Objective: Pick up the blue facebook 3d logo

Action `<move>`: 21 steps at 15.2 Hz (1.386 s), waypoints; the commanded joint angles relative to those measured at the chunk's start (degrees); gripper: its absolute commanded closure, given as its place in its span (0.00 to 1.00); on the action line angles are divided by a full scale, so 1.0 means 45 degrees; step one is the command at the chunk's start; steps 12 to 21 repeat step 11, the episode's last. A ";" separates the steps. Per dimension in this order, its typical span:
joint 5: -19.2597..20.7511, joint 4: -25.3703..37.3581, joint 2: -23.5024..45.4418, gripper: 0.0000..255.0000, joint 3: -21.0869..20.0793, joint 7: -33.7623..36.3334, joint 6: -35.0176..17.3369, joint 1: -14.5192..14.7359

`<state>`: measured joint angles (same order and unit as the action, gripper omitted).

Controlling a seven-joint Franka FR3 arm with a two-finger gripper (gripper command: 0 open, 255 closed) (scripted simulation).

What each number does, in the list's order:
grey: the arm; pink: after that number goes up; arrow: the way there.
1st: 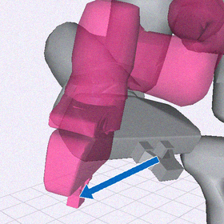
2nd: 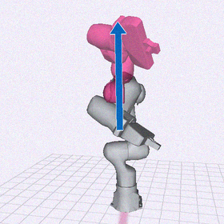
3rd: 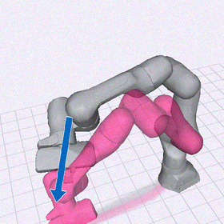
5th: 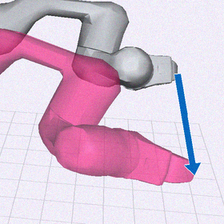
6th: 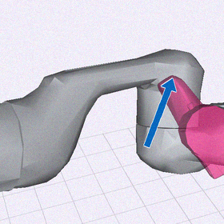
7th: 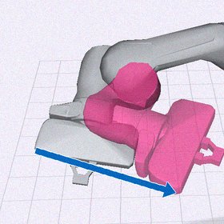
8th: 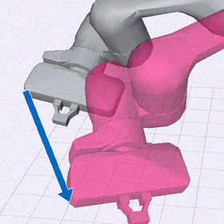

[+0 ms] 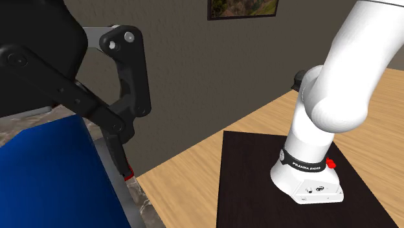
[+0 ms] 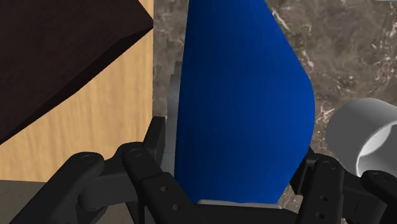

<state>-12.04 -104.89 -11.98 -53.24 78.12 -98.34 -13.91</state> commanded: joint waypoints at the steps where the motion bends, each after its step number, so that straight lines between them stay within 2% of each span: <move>1: 0.0038 0.0361 0.0027 1.00 0.0026 0.0027 0.0314 -0.0022; 9: 0.0382 0.2018 0.0448 1.00 -0.0076 0.0347 0.1666 -0.0128; 21: 0.0390 0.2051 0.0458 1.00 -0.0078 0.0354 0.1692 -0.0129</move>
